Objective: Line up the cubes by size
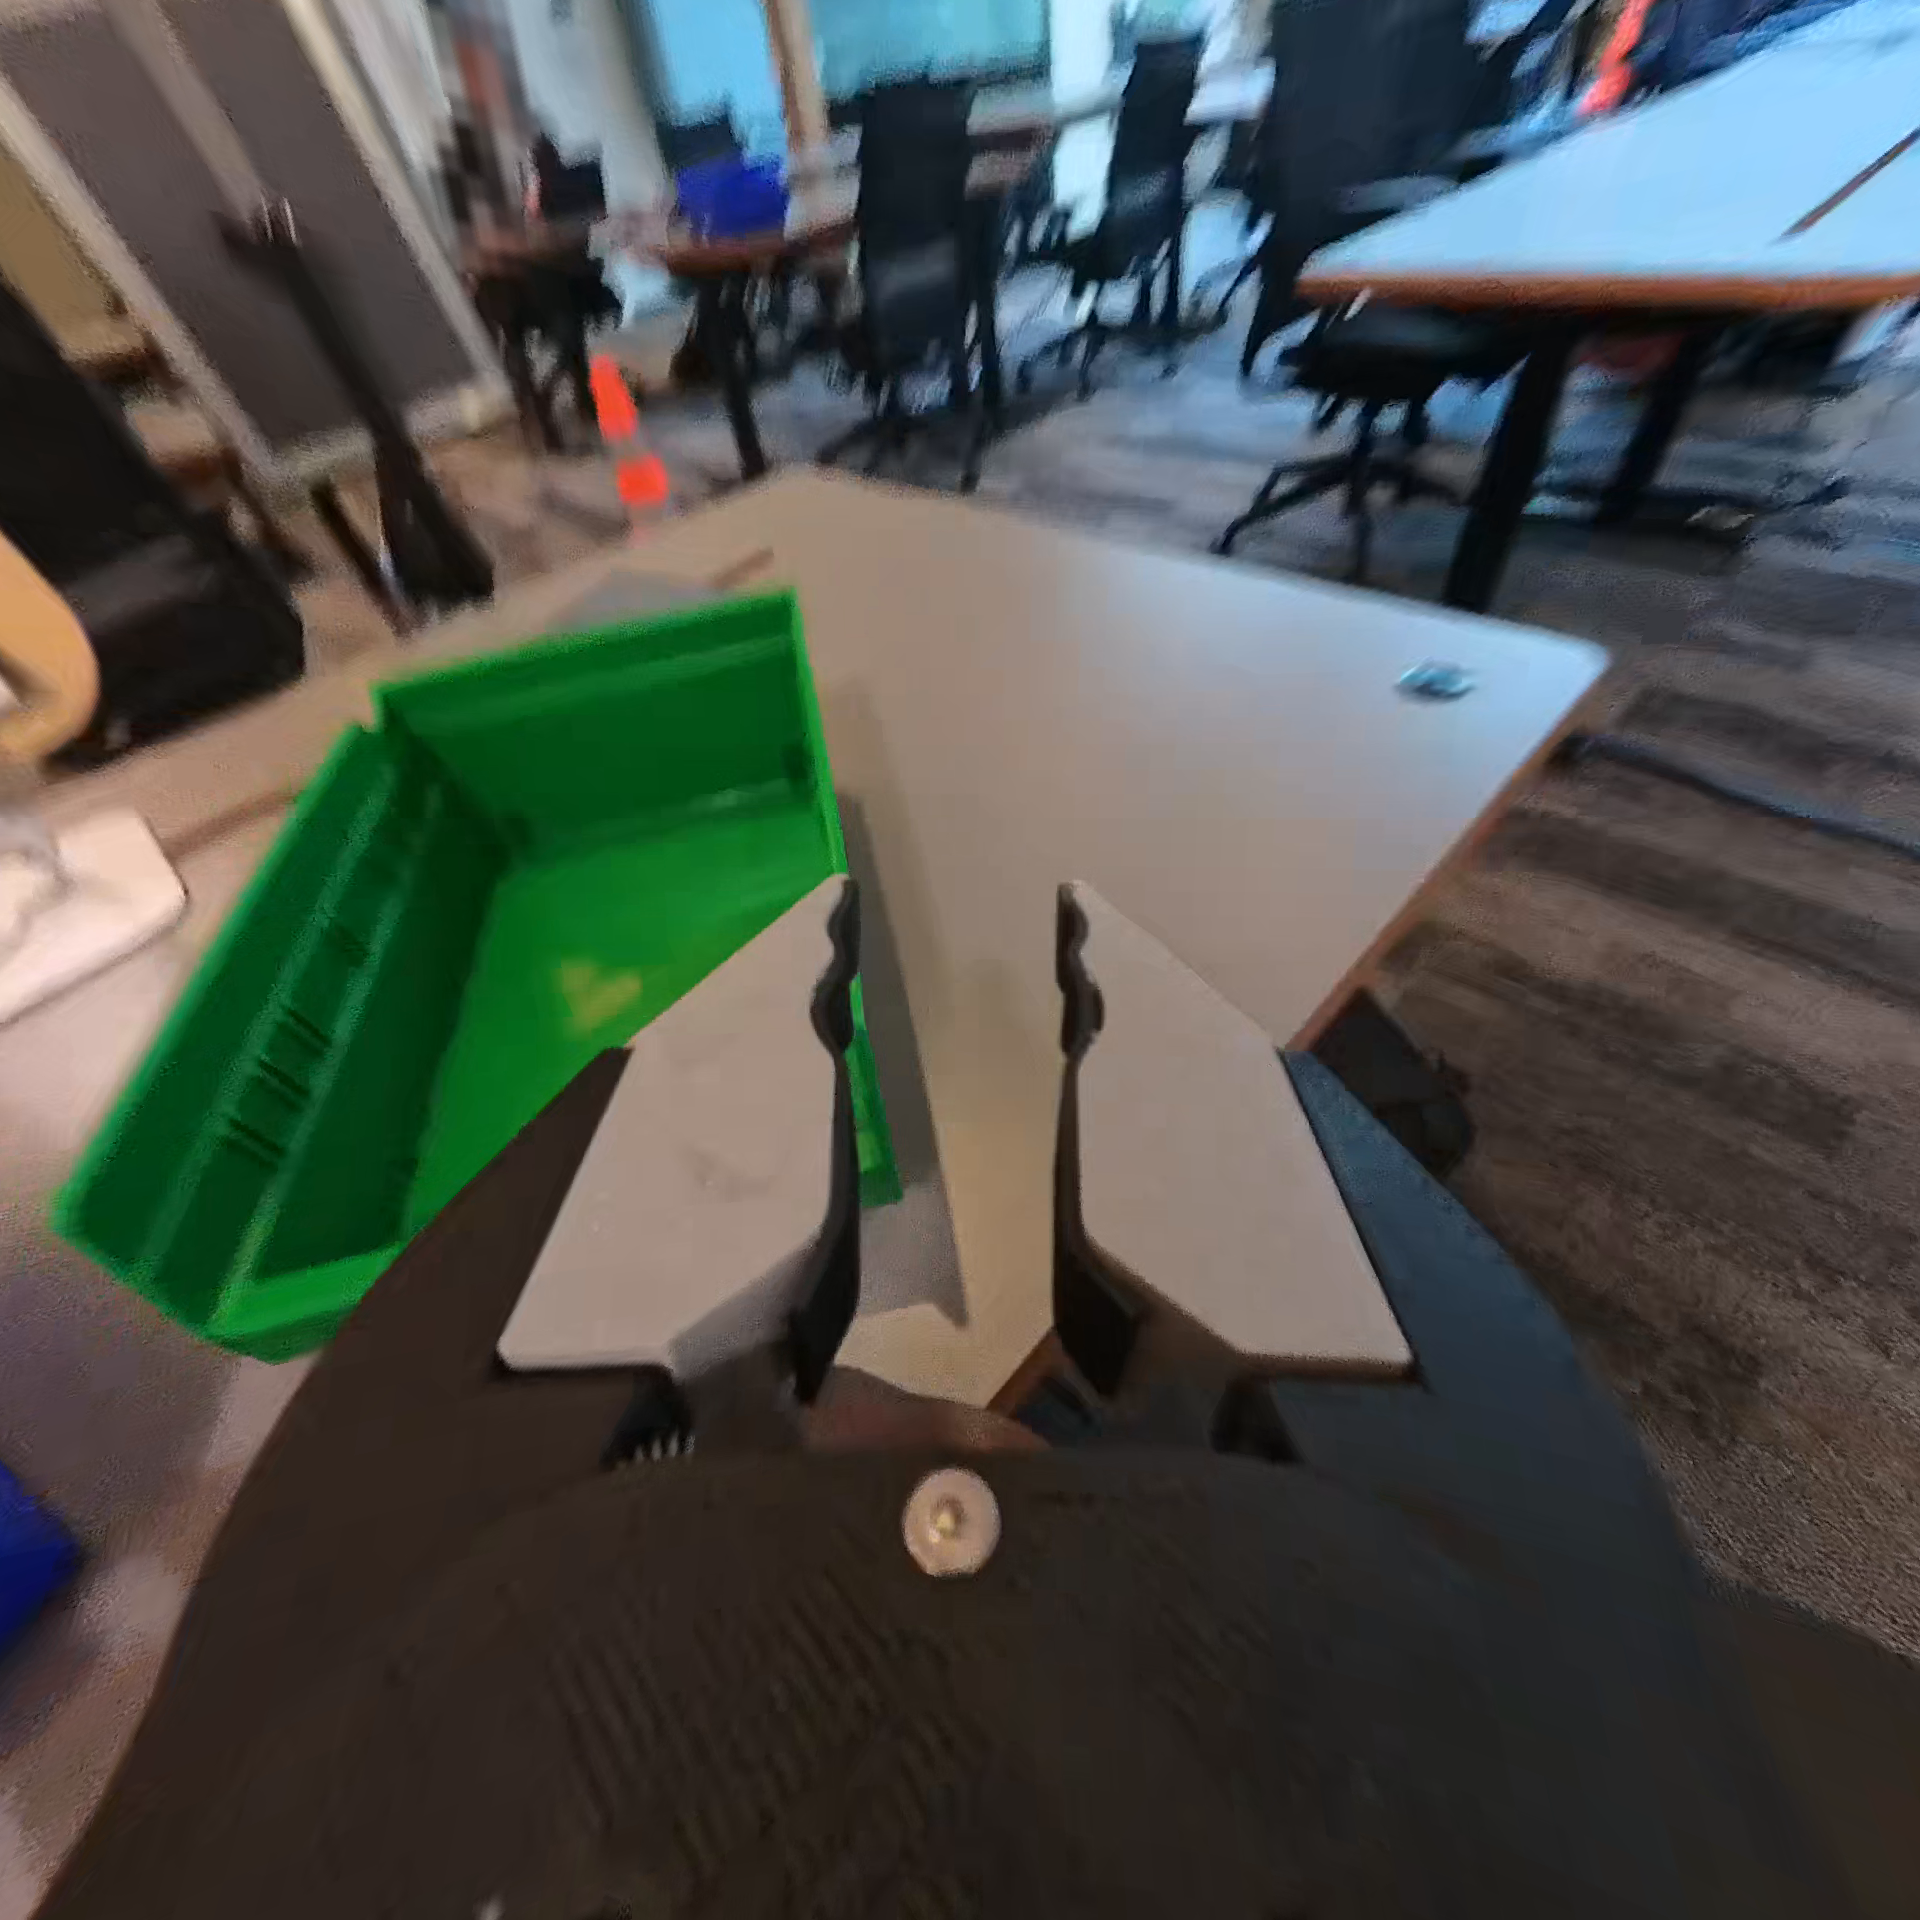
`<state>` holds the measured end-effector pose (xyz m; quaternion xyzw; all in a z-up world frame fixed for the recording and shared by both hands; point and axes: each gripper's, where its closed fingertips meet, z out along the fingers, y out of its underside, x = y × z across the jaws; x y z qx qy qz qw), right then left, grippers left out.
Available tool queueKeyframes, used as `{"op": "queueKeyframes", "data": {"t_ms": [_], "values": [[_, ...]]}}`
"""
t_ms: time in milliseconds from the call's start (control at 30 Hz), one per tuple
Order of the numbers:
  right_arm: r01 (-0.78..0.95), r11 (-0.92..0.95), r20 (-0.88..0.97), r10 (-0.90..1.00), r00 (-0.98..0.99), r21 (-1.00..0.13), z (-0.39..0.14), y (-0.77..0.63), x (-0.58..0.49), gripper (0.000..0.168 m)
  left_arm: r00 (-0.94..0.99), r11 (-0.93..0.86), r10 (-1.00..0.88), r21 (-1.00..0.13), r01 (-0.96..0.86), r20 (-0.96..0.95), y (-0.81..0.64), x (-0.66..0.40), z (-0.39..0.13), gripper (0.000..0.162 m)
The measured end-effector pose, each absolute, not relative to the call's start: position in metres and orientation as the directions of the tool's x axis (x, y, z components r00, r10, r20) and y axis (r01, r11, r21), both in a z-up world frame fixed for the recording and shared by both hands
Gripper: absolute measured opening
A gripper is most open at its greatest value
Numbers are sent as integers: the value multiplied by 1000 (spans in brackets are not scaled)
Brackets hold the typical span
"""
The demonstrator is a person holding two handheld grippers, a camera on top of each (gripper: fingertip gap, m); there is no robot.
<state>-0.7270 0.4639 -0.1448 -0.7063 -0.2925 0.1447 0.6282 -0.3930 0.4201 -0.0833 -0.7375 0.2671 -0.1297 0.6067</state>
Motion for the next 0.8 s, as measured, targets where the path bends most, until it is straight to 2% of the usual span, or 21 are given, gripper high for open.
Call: {"op": "queueKeyframes", "data": {"t_ms": [133,167,233,300,367,467,633,700,800], "values": [[236,-114,121,606,787,-965,-149,480,-684,30,753,91,-628,-979,-181,-198,346,-436,-6,40],[236,-143,98,622,777,-961,-151,481,-674,35,743,119,-637,-978,-169,-206,331,-454,6,36],[233,-183,58,656,753,-955,-152,482,-653,42,738,145,-646,-981,-130,-194,310,-495,19,18],[251,-204,50,675,736,-946,-152,483,-631,48,784,144,-598,-985,-98,-166,307,-547,19,15],[290,-236,57,677,734,-927,-158,487,-608,53,850,105,-502,-987,-125,-161,322,-603,-1,22],[376,-289,84,685,724,-880,-175,493,-581,58,891,-84,-426,-974,-210,-155,353,-669,-67,28],[513,-318,196,668,718,-797,-199,510,-544,59,902,-305,-275,-860,-410,-333,405,-751,-161,42],[574,-332,238,673,700,-748,-211,513,-531,52,887,-364,-263,-813,-455,-379,420,-769,-188,46],[572,-346,208,694,690,-744,-214,510,-515,54,880,-426,-233,-770,-475,-414,434,-793,-215,50]]}}
